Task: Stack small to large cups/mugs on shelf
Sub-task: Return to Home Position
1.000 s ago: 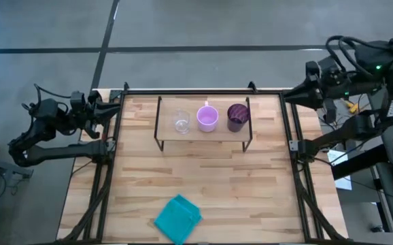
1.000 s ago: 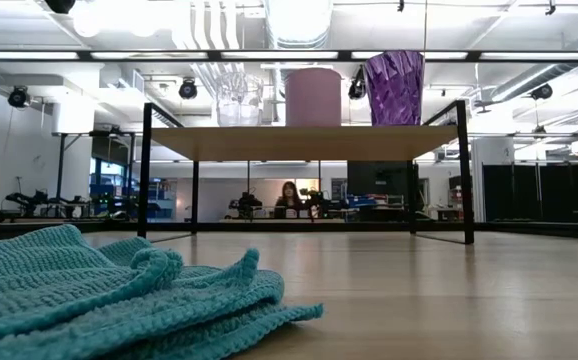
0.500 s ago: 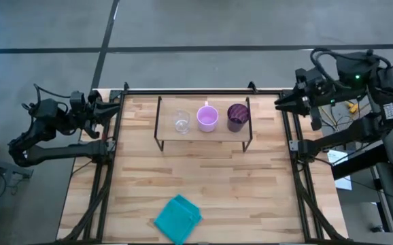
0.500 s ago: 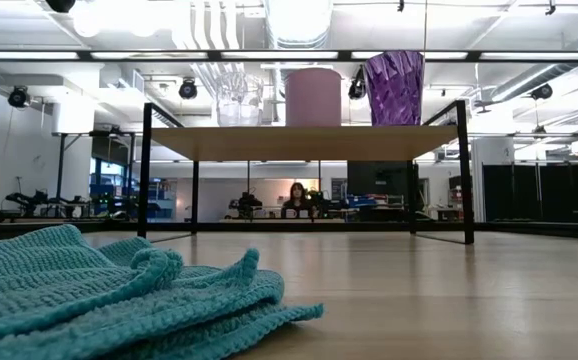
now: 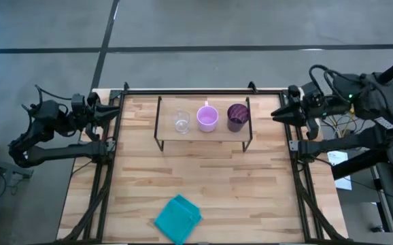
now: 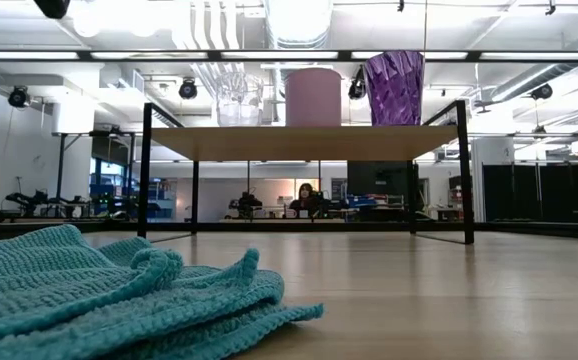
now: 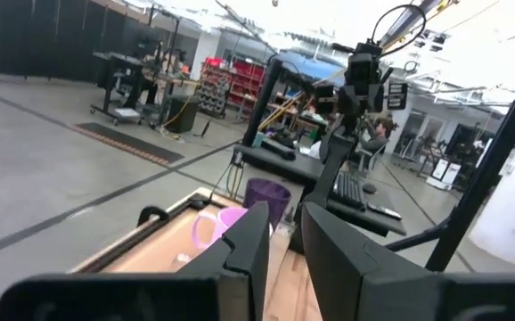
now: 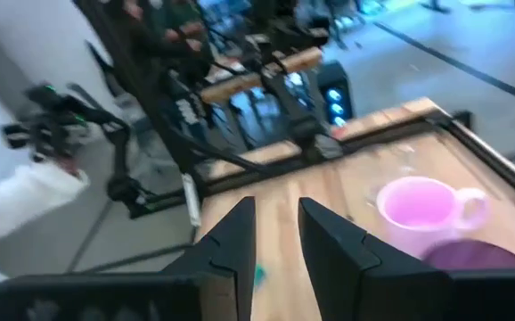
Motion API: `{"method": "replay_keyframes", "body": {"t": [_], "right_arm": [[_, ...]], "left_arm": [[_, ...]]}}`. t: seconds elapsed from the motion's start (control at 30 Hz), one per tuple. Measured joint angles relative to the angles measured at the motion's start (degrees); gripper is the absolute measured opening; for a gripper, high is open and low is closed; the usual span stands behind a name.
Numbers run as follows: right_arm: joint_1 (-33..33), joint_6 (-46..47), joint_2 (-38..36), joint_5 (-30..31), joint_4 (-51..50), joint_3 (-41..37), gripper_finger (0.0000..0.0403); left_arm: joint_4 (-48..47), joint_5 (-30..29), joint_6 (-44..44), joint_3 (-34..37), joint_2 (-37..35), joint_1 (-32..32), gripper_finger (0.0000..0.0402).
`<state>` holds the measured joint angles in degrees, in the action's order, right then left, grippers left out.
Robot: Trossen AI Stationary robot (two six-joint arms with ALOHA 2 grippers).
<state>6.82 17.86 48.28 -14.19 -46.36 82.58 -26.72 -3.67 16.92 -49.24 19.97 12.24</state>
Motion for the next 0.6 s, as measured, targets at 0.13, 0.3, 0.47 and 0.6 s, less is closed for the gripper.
{"method": "replay_keyframes", "body": {"t": [0.13,0.3,0.47,0.6], "right_arm": [[-0.43,1.26,-4.88,-2.62,9.54,-8.28,0.0076],[-1.34,1.89,-11.19,-2.76,20.29,-18.38,0.0073],[-1.96,2.6,-17.24,-2.76,32.33,-29.71,0.0078],[-1.96,5.57,-20.81,-2.76,39.11,-37.79,0.0082]], "left_arm": [[-0.97,-0.02,0.69,0.16,-0.8,-0.02,0.0057],[-1.34,-0.02,0.24,0.29,-2.55,0.0,0.0057],[-1.25,-0.4,-1.15,2.21,-5.17,-0.01,0.0056],[-1.22,-1.37,-1.01,5.97,-8.21,-0.02,0.0057]]}}
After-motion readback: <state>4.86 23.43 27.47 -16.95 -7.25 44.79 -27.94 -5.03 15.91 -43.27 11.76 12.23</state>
